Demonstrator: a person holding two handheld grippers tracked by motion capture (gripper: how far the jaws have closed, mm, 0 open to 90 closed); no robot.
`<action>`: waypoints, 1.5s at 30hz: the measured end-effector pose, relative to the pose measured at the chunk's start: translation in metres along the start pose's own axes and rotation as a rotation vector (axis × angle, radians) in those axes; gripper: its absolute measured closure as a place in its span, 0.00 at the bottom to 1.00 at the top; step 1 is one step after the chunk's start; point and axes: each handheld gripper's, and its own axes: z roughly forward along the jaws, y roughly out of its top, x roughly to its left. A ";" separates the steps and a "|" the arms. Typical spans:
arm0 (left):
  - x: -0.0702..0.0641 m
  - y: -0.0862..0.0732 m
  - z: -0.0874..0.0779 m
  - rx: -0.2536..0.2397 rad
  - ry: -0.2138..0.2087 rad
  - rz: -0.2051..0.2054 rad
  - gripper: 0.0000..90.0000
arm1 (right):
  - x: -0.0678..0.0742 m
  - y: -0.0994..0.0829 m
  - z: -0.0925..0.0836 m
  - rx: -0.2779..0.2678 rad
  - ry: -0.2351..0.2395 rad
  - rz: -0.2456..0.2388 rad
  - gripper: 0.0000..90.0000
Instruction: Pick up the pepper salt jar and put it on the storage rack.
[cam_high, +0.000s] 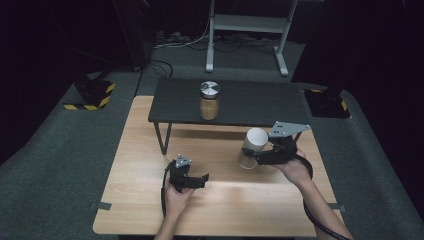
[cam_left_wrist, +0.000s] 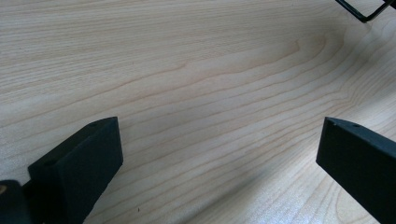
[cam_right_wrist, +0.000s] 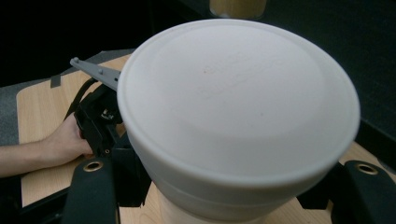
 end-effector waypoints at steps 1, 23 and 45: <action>0.000 0.000 0.000 0.000 0.000 0.000 0.01 | 0.000 0.000 0.000 0.000 0.000 0.000 0.38; 0.001 0.000 0.000 -0.003 -0.004 -0.003 0.01 | -0.014 0.048 -0.024 -0.036 0.022 -0.045 0.39; 0.002 0.000 -0.001 -0.002 -0.006 0.003 0.01 | -0.027 0.079 -0.034 -0.068 -0.028 -0.017 0.39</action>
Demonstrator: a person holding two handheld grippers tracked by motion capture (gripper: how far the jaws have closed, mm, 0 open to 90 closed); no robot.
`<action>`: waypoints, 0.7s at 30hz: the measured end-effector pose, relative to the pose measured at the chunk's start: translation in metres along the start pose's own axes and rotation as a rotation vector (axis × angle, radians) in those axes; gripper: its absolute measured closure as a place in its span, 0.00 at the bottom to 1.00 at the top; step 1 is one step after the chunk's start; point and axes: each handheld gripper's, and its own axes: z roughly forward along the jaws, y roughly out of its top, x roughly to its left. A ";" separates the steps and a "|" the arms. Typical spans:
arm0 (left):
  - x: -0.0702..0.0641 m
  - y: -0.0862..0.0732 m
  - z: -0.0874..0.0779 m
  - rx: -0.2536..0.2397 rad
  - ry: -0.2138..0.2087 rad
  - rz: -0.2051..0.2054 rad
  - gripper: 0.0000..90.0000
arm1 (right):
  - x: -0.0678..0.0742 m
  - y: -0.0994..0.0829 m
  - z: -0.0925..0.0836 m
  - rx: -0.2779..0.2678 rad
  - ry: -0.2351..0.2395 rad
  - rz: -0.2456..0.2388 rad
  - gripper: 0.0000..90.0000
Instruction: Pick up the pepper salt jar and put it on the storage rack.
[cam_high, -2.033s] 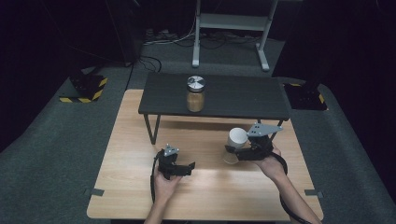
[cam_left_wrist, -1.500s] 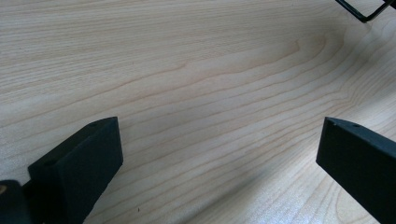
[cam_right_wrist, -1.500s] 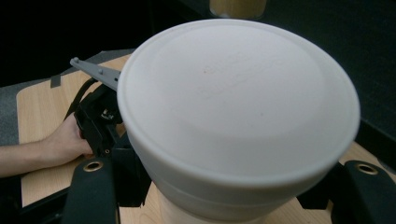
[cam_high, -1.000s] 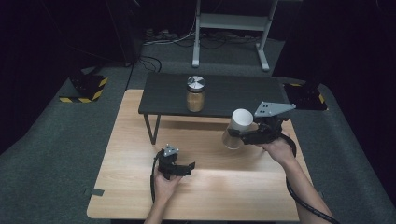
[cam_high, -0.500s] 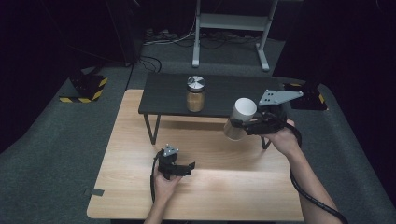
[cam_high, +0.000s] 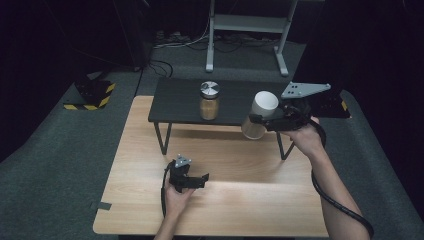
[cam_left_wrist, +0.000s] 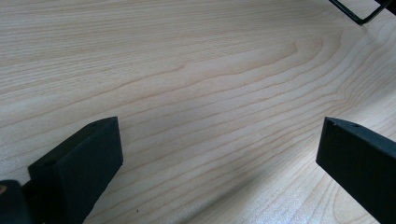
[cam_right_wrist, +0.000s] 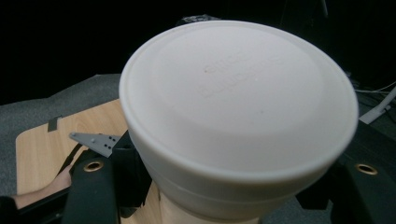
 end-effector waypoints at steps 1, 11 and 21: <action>0.000 0.000 0.000 0.000 -0.003 -0.004 0.01 | -0.001 0.001 0.001 -0.001 -0.005 0.002 0.39; 0.000 -0.001 0.000 -0.005 -0.003 -0.006 0.01 | -0.002 0.013 0.012 0.014 -0.076 0.023 0.39; 0.001 -0.001 0.000 -0.009 -0.007 -0.009 0.01 | -0.005 0.021 0.028 0.026 -0.143 0.058 0.39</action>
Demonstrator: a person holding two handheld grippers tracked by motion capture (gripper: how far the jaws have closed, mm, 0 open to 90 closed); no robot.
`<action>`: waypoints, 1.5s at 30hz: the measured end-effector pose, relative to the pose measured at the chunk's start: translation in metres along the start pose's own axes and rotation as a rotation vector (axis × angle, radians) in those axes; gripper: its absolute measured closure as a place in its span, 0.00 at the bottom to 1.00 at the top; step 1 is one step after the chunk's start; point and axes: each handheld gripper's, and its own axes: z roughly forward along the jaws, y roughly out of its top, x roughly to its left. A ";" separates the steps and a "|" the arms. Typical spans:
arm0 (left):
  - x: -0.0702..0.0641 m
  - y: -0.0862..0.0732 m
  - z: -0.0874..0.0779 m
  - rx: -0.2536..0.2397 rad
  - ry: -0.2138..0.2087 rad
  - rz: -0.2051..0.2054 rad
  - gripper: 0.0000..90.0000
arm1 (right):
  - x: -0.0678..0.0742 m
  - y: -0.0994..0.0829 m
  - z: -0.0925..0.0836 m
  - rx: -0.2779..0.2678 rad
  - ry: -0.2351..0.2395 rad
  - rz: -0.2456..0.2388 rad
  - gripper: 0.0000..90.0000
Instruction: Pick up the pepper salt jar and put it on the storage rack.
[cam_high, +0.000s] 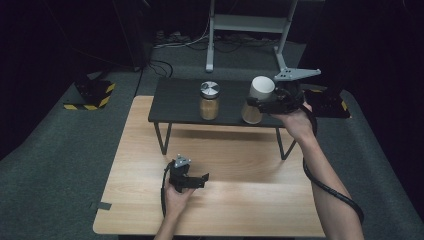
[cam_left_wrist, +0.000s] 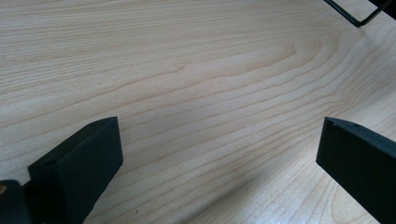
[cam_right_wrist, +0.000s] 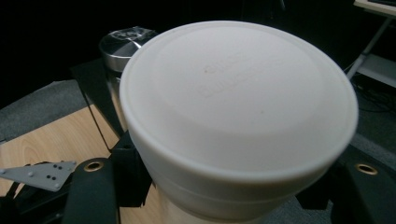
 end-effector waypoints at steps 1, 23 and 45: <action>0.000 0.000 0.000 -0.001 0.000 0.000 0.01 | -0.001 0.001 0.002 0.004 -0.003 0.004 0.39; 0.000 0.000 0.000 -0.001 0.000 -0.001 0.01 | -0.004 0.003 0.026 0.051 -0.025 0.030 0.39; 0.001 -0.001 0.000 -0.005 -0.005 -0.006 0.01 | -0.006 0.000 0.028 0.041 -0.021 0.044 0.38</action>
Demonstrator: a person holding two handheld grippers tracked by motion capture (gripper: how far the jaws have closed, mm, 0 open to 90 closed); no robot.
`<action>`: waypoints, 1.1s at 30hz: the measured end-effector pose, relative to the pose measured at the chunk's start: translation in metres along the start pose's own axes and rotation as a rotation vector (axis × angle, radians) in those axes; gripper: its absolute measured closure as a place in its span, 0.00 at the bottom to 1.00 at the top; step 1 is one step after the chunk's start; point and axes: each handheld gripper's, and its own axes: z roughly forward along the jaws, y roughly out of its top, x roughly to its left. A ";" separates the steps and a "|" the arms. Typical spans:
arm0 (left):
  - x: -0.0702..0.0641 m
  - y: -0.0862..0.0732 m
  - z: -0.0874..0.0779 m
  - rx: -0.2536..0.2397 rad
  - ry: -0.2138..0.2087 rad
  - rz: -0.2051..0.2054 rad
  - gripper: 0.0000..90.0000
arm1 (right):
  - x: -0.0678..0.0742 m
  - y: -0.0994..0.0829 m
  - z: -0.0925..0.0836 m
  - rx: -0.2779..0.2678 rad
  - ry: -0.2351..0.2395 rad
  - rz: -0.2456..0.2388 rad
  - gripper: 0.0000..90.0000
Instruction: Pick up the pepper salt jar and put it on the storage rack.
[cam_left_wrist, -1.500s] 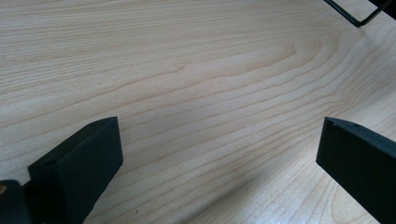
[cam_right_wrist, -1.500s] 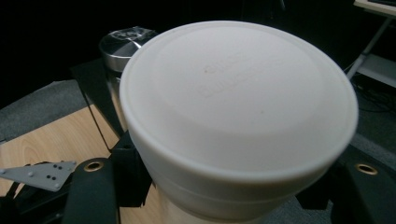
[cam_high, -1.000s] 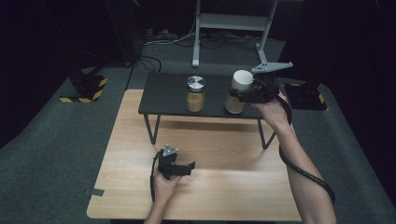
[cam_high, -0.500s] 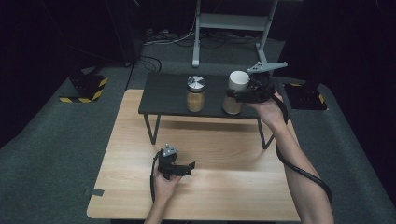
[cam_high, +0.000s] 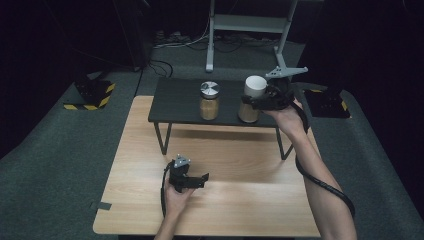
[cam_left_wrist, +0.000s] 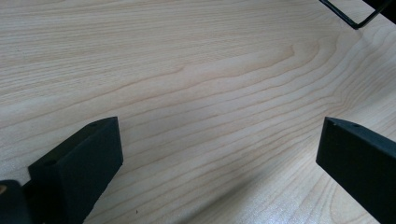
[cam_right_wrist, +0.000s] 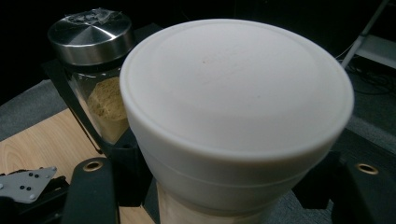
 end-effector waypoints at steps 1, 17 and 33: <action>0.000 0.000 0.000 0.001 0.000 0.002 0.01 | 0.000 0.000 0.000 0.000 0.000 0.002 0.38; 0.000 0.000 0.000 -0.001 -0.002 0.002 0.01 | 0.001 -0.002 0.000 -0.001 0.000 0.011 0.35; 0.000 0.000 -0.001 -0.002 0.000 0.007 0.01 | 0.001 -0.016 -0.001 -0.029 -0.034 0.028 0.08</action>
